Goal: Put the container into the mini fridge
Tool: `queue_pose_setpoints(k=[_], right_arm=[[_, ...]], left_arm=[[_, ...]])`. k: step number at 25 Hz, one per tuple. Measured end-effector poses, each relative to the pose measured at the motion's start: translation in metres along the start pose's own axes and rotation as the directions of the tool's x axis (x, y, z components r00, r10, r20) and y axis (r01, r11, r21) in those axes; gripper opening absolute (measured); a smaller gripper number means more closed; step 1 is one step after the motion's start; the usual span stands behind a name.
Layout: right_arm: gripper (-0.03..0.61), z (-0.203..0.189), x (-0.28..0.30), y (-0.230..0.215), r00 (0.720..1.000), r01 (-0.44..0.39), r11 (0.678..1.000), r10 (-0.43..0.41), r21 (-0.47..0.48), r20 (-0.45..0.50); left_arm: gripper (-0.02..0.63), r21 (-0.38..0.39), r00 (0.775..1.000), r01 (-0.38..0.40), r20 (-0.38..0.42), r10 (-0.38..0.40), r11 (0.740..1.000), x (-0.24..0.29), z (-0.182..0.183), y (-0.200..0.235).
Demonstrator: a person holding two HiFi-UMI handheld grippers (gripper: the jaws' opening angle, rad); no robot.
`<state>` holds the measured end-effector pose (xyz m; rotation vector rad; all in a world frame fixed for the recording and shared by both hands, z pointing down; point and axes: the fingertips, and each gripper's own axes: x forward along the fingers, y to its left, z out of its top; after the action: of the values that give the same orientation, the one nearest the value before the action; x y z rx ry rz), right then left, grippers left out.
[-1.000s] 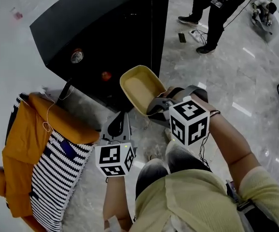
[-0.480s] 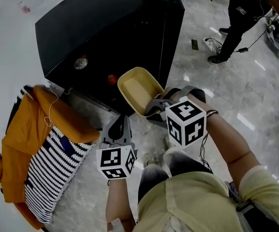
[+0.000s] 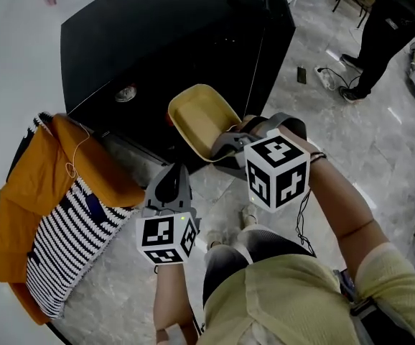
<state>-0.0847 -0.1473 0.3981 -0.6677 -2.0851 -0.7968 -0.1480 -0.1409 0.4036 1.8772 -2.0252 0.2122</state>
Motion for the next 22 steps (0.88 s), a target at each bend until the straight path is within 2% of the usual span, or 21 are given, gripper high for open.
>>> queue_pose_setpoints(k=[10,15,22], right_arm=[[0.038,-0.003,-0.013,-0.036,1.0,0.017,0.996,-0.017,-0.085,0.009],[0.038,0.003,-0.015,-0.054,0.999,0.008,0.995,-0.004,-0.101,0.036],[0.038,0.005,-0.013,-0.076,0.999,0.023,0.992,-0.019,-0.123,0.026]], left_arm=[[0.028,0.007,0.998,-0.047,0.041,0.047,0.999,0.013,0.015,0.0],[0.028,0.0,0.996,-0.068,0.06,0.068,0.998,0.016,0.022,0.003],[0.028,-0.007,0.988,-0.114,0.106,0.114,0.993,0.017,0.04,0.012]])
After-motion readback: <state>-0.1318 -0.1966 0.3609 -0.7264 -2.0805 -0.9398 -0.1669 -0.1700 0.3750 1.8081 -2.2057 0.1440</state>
